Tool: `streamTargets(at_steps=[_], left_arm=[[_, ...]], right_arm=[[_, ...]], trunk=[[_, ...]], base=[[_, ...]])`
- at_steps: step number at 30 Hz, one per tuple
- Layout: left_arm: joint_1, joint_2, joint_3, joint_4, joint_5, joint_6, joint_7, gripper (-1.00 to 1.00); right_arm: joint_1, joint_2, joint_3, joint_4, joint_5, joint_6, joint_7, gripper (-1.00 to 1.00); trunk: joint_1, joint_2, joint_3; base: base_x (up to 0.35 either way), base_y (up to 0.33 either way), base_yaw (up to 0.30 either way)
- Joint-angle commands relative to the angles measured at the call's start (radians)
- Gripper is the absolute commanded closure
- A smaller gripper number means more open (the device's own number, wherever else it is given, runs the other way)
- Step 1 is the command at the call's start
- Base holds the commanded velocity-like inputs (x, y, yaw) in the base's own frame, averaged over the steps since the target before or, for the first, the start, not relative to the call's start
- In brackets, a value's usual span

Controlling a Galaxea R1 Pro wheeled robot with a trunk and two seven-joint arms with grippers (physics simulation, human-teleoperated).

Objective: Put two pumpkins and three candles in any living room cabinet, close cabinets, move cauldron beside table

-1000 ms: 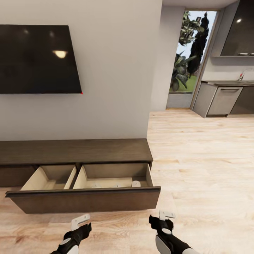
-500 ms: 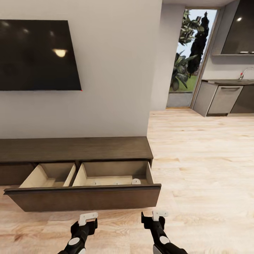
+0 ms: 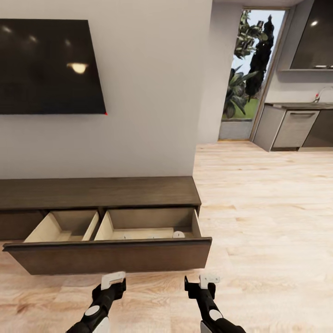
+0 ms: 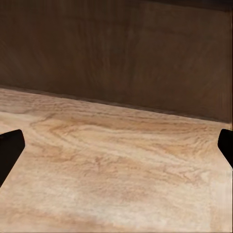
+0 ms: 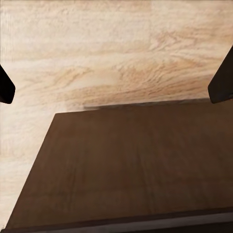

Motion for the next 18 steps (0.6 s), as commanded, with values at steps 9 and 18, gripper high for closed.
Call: streamTargets(at_steps=[9, 18], left_arm=[[-0.006, 0.001, 0.005, -0.017, 0.000, -0.009, 0.004, -1.00], [-0.006, 0.001, 0.005, -0.019, -0.002, -0.010, 0.004, -1.00]], right_arm=[[-0.001, 0.000, 0.007, 0.003, -0.017, -0.078, -0.006, -1.00], [-0.001, 0.000, 0.004, 0.003, -0.019, -0.106, -0.007, -1.00]], trunk=[[0.034, -0.064, -0.029], [0.069, -0.127, -0.057]], base=[[0.000, 0.000, 0.000], [0.000, 0.000, 0.000]])
